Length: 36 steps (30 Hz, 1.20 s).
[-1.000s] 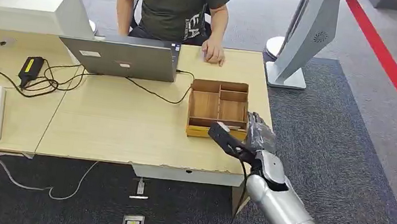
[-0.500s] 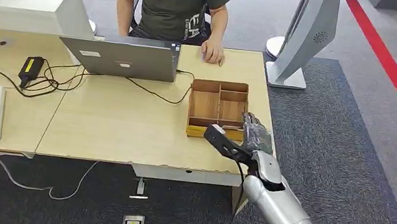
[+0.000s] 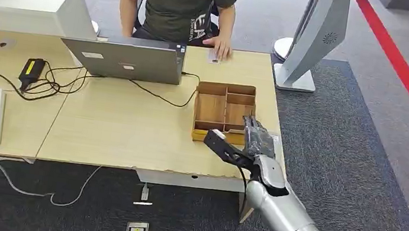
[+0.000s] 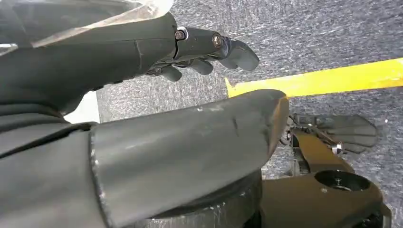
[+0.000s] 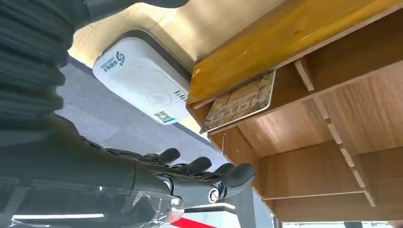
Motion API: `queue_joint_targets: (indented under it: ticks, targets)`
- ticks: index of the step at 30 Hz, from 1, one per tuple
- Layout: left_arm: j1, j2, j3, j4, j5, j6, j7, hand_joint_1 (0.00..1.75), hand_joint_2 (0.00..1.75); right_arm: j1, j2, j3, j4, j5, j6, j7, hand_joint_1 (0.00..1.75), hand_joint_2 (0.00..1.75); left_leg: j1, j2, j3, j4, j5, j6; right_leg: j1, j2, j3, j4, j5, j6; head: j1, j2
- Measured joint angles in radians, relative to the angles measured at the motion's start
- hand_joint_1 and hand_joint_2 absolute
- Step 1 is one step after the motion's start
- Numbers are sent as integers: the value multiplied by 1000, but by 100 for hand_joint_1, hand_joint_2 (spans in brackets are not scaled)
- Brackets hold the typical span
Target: Pass the card to the sensor for recognition and then transmit it.
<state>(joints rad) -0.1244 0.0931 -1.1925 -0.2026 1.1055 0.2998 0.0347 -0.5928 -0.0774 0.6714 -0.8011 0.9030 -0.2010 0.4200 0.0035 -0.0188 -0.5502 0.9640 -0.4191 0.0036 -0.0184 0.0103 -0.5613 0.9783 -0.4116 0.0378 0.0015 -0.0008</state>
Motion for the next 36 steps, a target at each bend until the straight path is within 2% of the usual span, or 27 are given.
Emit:
queue_joint_targets:
  ticks: [32, 33, 36]
  targets:
    - [0, -4, 0, 0, -3, 4, -5, 0, 0, -22, 25, 42, 90, -24, -33, -27, 0, 175, 0, 0, 0, 0, 0, 0, 0, 0, 0, 0, 0, 0, 0, 0]
    - [0, -4, 0, 0, -3, 3, -5, 0, 0, -24, 26, 43, 94, -24, -37, -27, 175, 175, 0, 0, 0, 0, 0, 0, 0, 0, 0, 0, 0, 0, 0, 0]
    - [0, -4, 0, 0, -3, 3, -5, 0, 0, -25, 26, 44, 100, -27, -47, -29, 175, 175, 0, 0, 0, 0, 0, 0, 0, 0, 0, 0, 0, 0, 0, 0]
